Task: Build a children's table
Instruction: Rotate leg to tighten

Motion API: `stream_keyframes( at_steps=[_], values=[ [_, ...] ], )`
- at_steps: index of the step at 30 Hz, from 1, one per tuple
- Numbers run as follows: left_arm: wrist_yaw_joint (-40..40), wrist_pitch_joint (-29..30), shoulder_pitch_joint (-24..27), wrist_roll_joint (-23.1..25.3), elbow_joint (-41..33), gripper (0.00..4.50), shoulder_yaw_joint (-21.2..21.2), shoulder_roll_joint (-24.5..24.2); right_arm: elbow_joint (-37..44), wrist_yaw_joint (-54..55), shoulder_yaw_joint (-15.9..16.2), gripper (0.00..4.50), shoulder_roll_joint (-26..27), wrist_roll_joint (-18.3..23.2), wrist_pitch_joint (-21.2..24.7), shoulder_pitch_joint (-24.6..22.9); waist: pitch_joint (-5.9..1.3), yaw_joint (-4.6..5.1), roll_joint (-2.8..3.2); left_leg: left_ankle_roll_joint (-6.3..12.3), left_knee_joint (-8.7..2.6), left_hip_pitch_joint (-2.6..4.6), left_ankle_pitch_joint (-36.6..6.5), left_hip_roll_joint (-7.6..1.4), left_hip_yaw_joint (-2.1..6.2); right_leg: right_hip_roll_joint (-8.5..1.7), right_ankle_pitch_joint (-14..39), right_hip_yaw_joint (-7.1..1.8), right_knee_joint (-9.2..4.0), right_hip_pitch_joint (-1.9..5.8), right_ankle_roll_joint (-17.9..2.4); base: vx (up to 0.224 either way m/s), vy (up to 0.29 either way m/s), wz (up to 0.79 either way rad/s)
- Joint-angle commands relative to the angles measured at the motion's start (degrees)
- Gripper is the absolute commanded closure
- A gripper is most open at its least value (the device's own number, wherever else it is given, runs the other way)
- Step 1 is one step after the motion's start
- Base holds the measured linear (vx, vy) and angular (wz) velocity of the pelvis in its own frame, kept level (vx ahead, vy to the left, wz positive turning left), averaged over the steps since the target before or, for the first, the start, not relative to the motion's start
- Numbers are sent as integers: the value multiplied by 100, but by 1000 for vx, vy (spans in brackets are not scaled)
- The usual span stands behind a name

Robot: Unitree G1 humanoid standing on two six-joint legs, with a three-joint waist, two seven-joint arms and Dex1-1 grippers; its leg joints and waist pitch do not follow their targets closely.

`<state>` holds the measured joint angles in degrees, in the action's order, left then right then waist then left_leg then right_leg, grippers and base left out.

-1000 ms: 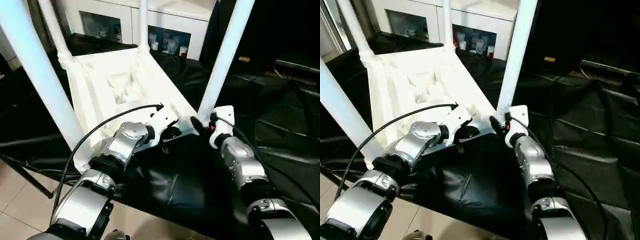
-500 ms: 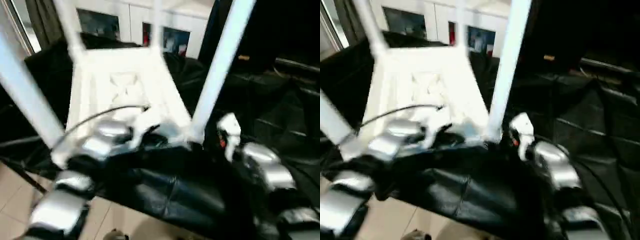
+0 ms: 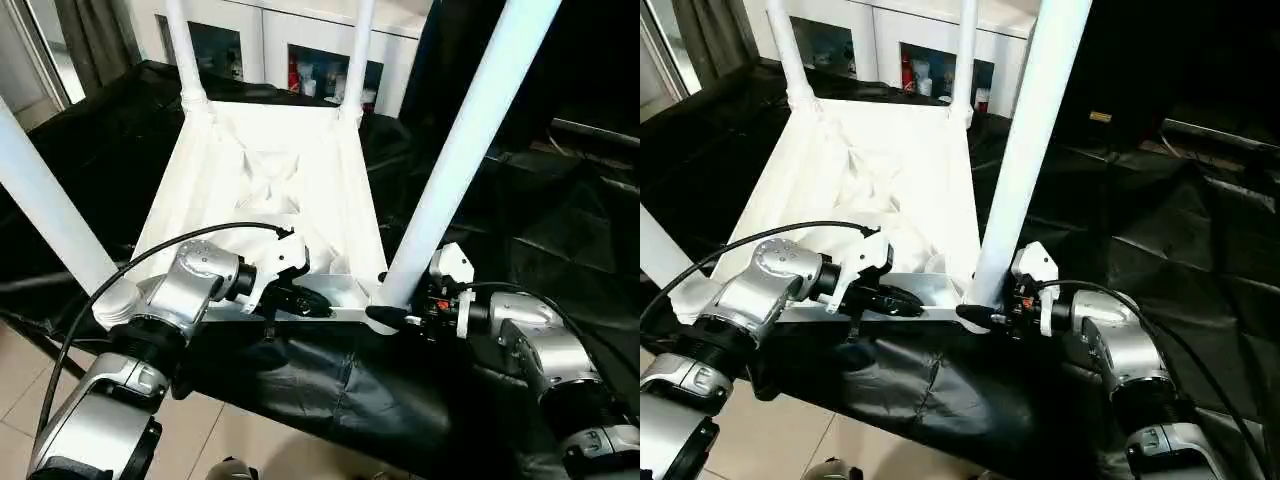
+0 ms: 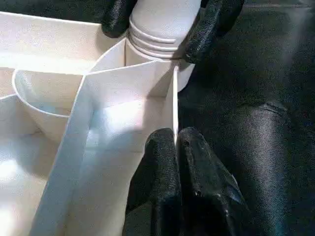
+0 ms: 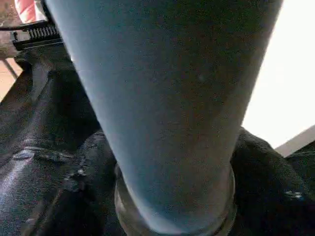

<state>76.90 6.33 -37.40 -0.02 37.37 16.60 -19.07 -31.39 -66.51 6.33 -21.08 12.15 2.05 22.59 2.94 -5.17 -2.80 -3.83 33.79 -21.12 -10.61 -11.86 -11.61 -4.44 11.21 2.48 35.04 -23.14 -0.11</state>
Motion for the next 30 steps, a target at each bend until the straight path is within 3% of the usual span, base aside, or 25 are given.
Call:
stream_keyframes(
  at_steps=[1, 6, 9, 15, 19, 22, 24, 30],
  values=[
    [-114, -2, 39, -44, -84, 450, 24, 84, 158, 23, 10, 163, -48, 30, 105, -67, -355, 6, -32, 400, -369, 84, -785, -184, 56, -351, 422, -209, -328, 272, -1515, 0, 0, 0],
    [-839, -134, -73, 92, 178, 450, -100, 316, -34, 668, -166, 173, 179, -41, 182, -58, -344, 18, -41, 314, -383, 93, -922, -180, 68, -366, 726, -217, -367, 261, -1430, 0, 0, 0],
    [-1858, -171, -284, 291, 588, 450, -211, 656, -616, 1988, -317, 174, 513, -392, 117, 108, -323, 50, -43, 110, -401, 119, -1218, -162, 77, -380, 1362, -215, -447, 232, -1276, 0, 0, 0],
    [-3050, 20, -557, 442, 962, 450, -238, 1356, -1272, 4286, -745, 175, 1340, -503, 394, 444, -316, 87, -19, -61, -433, 120, -1361, -153, 99, -361, 1742, -221, -496, 195, -1014, 0, 0, 0],
    [-3291, -10, -603, 522, 1021, 450, -148, 1650, -1423, 4796, -652, 176, 1696, -664, 369, 586, -336, 110, -8, -21, -432, 99, -1279, -149, 104, -354, 1443, -220, -475, 210, -1022, 0, 0, 0],
    [-3396, -131, -647, 583, 1155, 450, -100, 1770, -1518, 4955, -485, 176, 1875, -868, 79, 679, -337, 139, -8, -15, -431, 98, -1328, -137, 99, -352, 1433, -216, -486, 207, -1023, 0, 0, 0],
    [-3363, -174, -647, 577, 1177, 450, -96, 1765, -1501, 4921, -417, 120, 1895, -942, -151, 706, -337, 133, -12, 11, -431, 94, -1366, -137, 102, -359, 1458, -217, -488, 218, -1011, 0, 0, 0],
    [-2939, -280, -555, 498, 1038, 450, -109, 1504, -1337, 4280, -274, 84, 1655, -927, -485, 679, -332, 148, -26, 66, -443, 84, -1449, -146, 109, -366, 1536, -215, -499, 217, -989, 0, 0, 0]
  ],
)
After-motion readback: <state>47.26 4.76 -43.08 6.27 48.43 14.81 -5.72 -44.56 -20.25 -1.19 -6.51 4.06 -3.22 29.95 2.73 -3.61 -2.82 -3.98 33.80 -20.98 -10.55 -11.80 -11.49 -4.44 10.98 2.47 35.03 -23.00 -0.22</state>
